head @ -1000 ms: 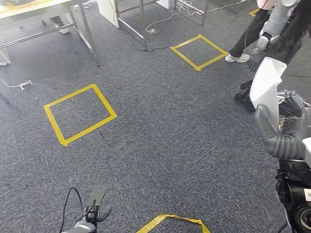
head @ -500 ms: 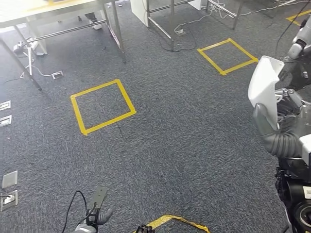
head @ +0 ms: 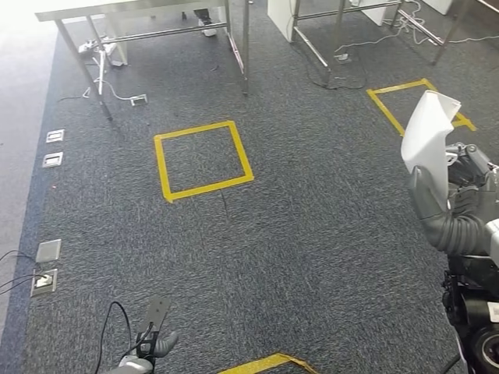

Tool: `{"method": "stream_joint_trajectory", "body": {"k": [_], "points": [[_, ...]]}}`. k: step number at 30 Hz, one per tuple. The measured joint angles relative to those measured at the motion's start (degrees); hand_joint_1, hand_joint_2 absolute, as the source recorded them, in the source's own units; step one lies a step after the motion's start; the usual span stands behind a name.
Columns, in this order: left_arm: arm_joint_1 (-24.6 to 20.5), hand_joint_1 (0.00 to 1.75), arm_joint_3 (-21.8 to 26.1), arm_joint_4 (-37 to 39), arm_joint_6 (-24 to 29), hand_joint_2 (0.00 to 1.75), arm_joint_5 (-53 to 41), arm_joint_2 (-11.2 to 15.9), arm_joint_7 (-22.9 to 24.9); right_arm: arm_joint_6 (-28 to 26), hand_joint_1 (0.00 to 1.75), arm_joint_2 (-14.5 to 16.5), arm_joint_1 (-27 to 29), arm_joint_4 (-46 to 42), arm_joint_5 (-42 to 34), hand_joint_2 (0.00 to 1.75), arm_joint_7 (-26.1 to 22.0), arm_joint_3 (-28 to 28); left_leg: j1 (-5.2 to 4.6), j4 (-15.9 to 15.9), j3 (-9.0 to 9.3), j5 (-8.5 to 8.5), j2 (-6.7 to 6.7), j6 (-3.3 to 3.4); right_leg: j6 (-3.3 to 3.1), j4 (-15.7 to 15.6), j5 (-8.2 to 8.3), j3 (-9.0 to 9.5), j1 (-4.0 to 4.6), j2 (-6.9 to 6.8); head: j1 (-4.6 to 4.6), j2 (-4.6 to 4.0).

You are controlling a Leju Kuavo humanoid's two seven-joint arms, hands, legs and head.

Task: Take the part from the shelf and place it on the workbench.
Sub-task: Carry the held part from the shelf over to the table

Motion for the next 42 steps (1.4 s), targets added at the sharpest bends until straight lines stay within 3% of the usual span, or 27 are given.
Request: {"method": "stream_joint_trajectory", "body": {"k": [1, 3, 5, 7, 8, 10, 12, 14, 15, 16, 18, 20, 23, 25, 26, 28, 29, 30, 31, 32, 34, 35, 36, 38, 42], "points": [[-0.01, 0.0, 0.0, 0.0, 0.0, 1.75, -0.01, -0.02, 0.0, -0.01, 1.75, 0.0, -0.05, 0.01, 0.0, 1.75, -0.02, -0.01, 0.04, 0.14, 0.01, -0.06, -0.74, -0.08, -0.14, -3.25, 2.27, 1.22, -0.02, 0.37, 0.02, 0.0], [-0.04, 0.0, 0.0, 0.0, 0.0, 1.75, -0.04, -0.07, -0.01, -0.01, 1.75, 0.01, -0.23, 0.03, 0.0, 1.75, -0.09, -0.01, 0.11, 0.53, -0.14, -0.25, -2.11, -0.45, -0.51, -10.85, 5.9, 4.32, -0.12, 2.52, 0.04, 0.0], [-0.09, 0.0, 0.0, 0.0, 0.0, 1.75, -0.07, -0.08, 0.0, -0.03, 1.75, 0.01, -0.43, 0.04, 0.0, 1.75, -0.2, 0.01, 0.28, 0.9, -0.75, -0.2, -3.31, -1.06, -0.81, -14.48, 6.64, 5.76, -0.09, 4.19, 0.06, 0.0], [-0.03, 0.0, 0.0, 0.0, 0.0, 1.75, -0.08, 0.03, 0.01, -0.07, 1.75, 0.03, -0.57, 0.07, 0.0, 1.75, -0.29, 0.04, 0.48, 0.86, -1.27, 0.08, -4.24, -1.78, -1.17, -15.01, 6.55, 5.89, -0.03, 3.53, 0.06, -0.01], [0.02, 0.0, 0.0, 0.0, 0.0, 1.75, -0.08, 0.06, -0.01, -0.08, 1.75, 0.04, -0.63, 0.08, 0.0, 1.75, -0.31, 0.06, 0.45, 1.06, -1.47, -0.07, -3.57, -2.11, -1.45, -15.26, 6.7, 6.05, -0.1, 2.9, 0.0, -0.01], [0.0, 0.0, 0.0, 0.0, 0.0, 1.75, -0.02, 0.1, -0.07, -0.08, 1.75, 0.08, -0.81, 0.08, 0.0, 1.75, -0.37, 0.07, 0.23, 4.27, -3.03, -2.01, -0.53, -2.59, -2.08, -15.84, 6.97, 6.45, -0.3, 1.51, -0.4, -0.01], [-0.11, 0.0, 0.0, 0.0, 0.0, 1.75, 0.26, 0.04, -0.34, -0.09, 1.75, 0.08, -0.8, 0.08, -0.01, 1.75, -0.38, 0.06, 0.2, 11.9, -6.74, -5.5, 2.07, -2.86, -2.47, -15.94, 6.98, 6.59, -0.09, 0.13, -0.83, 0.0], [-0.12, 0.0, 0.0, 0.0, -0.04, 1.75, 0.71, 0.04, -0.73, -0.02, 1.75, 0.08, -0.66, 0.09, -0.07, 1.75, -0.37, 0.13, 0.23, 17.88, -9.84, -7.08, 2.68, -2.97, -2.63, -15.89, 6.84, 6.63, 0.08, -1.29, -0.92, 0.0], [-0.1, 0.0, 0.0, 0.0, -0.09, 1.75, 0.93, 0.07, -0.92, 0.03, 1.75, 0.08, -0.6, 0.1, -0.09, 1.75, -0.36, 0.2, 0.23, 17.76, -9.87, -6.35, 2.8, -2.95, -2.65, -15.87, 6.74, 6.69, 0.11, -1.94, -0.96, 0.0], [-0.07, 0.0, 0.01, 0.0, -0.19, 1.75, 1.16, 0.09, -1.12, 0.08, 1.75, 0.09, -0.56, 0.1, -0.11, 1.75, -0.36, 0.29, 0.22, 15.11, -8.56, -4.65, 3.02, -2.87, -2.58, -15.84, 6.62, 6.81, 0.13, -2.56, -1.03, 0.0], [-0.07, 0.0, 0.02, 0.0, -0.47, 1.75, 1.48, 0.18, -1.63, 0.14, 1.75, 0.09, -0.57, 0.09, -0.11, 1.75, -0.37, 0.39, -0.03, 6.13, -3.76, -0.97, 4.59, -2.46, -2.27, -15.83, 6.29, 7.25, 0.26, -3.64, -1.17, 0.0], [-0.14, 0.0, 0.04, 0.0, -0.81, 1.75, 1.66, 0.23, -2.29, 0.2, 1.75, 0.08, -0.7, 0.08, -0.11, 1.75, -0.39, 0.41, -0.45, 0.75, -0.96, 0.43, 5.84, -1.86, -1.78, -15.87, 5.99, 7.58, 0.5, -4.4, -1.15, 0.0], [-0.18, 0.0, 0.07, 0.0, -1.18, 1.75, 1.74, 0.3, -3.23, 0.24, 1.75, 0.09, -0.78, 0.06, -0.11, 1.75, -0.43, 0.43, -0.75, 0.38, -0.98, 0.24, 4.69, -1.0, -0.92, -16.11, 5.71, 8.04, 0.64, -5.54, -0.93, 0.0], [-0.18, 0.0, 0.07, 0.0, -1.24, 1.75, 1.62, 0.28, -3.71, 0.23, 1.75, 0.1, -0.82, 0.01, -0.11, 1.75, -0.46, 0.4, -0.42, 0.09, -0.7, 0.33, 3.65, -0.4, -0.3, -14.79, 4.4, 7.9, 0.42, -4.55, -0.78, 0.0], [-0.2, 0.0, 0.07, 0.0, -1.27, 1.75, 1.55, 0.27, -3.85, 0.22, 1.75, 0.1, -0.84, -0.02, -0.11, 1.75, -0.5, 0.39, -0.23, -0.03, -0.55, 0.39, 3.16, -0.15, -0.09, -12.4, 2.88, 6.94, 0.32, -3.32, -0.61, 0.0], [-0.2, 0.0, 0.07, 0.0, -1.5, 1.75, 1.42, 0.32, -3.95, 0.19, 1.75, 0.1, -0.76, -0.01, -0.16, 1.75, -0.55, 0.37, -0.14, -0.06, -0.49, 0.42, 2.12, 0.13, 0.1, -4.03, -1.15, 2.96, 0.28, -0.83, -0.24, 0.0], [-0.19, 0.0, 0.08, 0.0, -1.66, 1.75, 1.38, 0.34, -3.92, 0.18, 1.75, 0.1, -0.67, 0.02, -0.21, 1.75, -0.57, 0.39, -0.19, -0.05, -0.5, 0.43, 1.56, 0.19, 0.11, -0.07, -2.57, 0.96, 0.29, -0.34, -0.14, 0.0], [-0.17, 0.0, 0.07, 0.0, -1.8, 1.75, 1.34, 0.36, -3.84, 0.17, 1.75, 0.1, -0.59, 0.07, -0.28, 1.75, -0.59, 0.41, -0.25, -0.03, -0.5, 0.43, 0.91, 0.21, 0.04, 2.27, -2.98, -0.35, 0.31, -0.15, -0.11, 0.0], [-0.15, 0.0, 0.08, 0.0, -1.91, 1.75, 1.33, 0.37, -3.74, 0.16, 1.75, 0.1, -0.54, 0.11, -0.34, 1.75, -0.64, 0.43, -0.29, -0.01, -0.47, 0.43, 0.25, 0.22, -0.11, 2.23, -2.18, -0.54, 0.33, -0.08, -0.11, 0.0], [-0.14, 0.0, 0.08, 0.0, -1.97, 1.75, 1.33, 0.37, -3.61, 0.14, 1.75, 0.1, -0.55, 0.15, -0.37, 1.75, -0.7, 0.45, -0.3, 0.03, -0.4, 0.43, -0.41, 0.22, -0.31, -0.21, -0.37, 0.41, 0.35, 0.05, -0.1, 0.0], [-0.13, 0.0, 0.09, 0.0, -2.22, 1.75, 1.36, 0.37, -3.45, 0.07, 1.75, 0.1, -0.66, 0.17, -0.45, 1.75, -0.81, 0.44, -0.33, 0.16, -0.35, 0.39, -1.51, 0.12, -0.87, -8.64, 4.23, 3.96, 0.36, 1.16, -0.03, 0.0], [-0.13, 0.0, 0.09, 0.0, -2.37, 1.75, 1.4, 0.37, -3.37, 0.02, 1.75, 0.1, -0.73, 0.18, -0.49, 1.75, -0.86, 0.44, -0.4, 0.34, -0.49, 0.4, -1.95, -0.03, -1.11, -12.23, 5.71, 5.4, 0.36, 1.79, 0.0, 0.0], [-0.1, 0.0, 0.09, 0.0, -2.51, 1.75, 1.44, 0.38, -3.31, -0.02, 1.75, 0.1, -0.77, 0.21, -0.52, 1.75, -0.9, 0.44, -0.41, 0.46, -0.73, 0.46, -2.25, -0.28, -1.31, -14.37, 6.45, 6.16, 0.44, 2.32, 0.01, 0.0], [0.08, 0.0, 0.09, 0.0, -2.69, 1.75, 1.51, 0.47, -3.14, -0.11, 1.75, 0.1, -0.82, 0.28, -0.55, 1.75, -0.95, 0.46, -0.41, 0.58, -1.13, 0.59, -2.74, -0.78, -1.57, -15.34, 6.54, 6.27, 0.53, 2.45, 0.0, 0.0], [0.25, 0.0, 0.09, 0.0, -3.02, 1.75, 1.63, 0.64, -3.01, -0.28, 1.75, 0.1, -0.92, 0.47, -1.0, 1.75, -1.01, 0.49, -0.34, 0.28, -1.04, 0.73, -2.72, -0.01, -1.77, -15.55, 6.7, 6.23, 0.63, 2.42, -0.05, 0.0]]}}
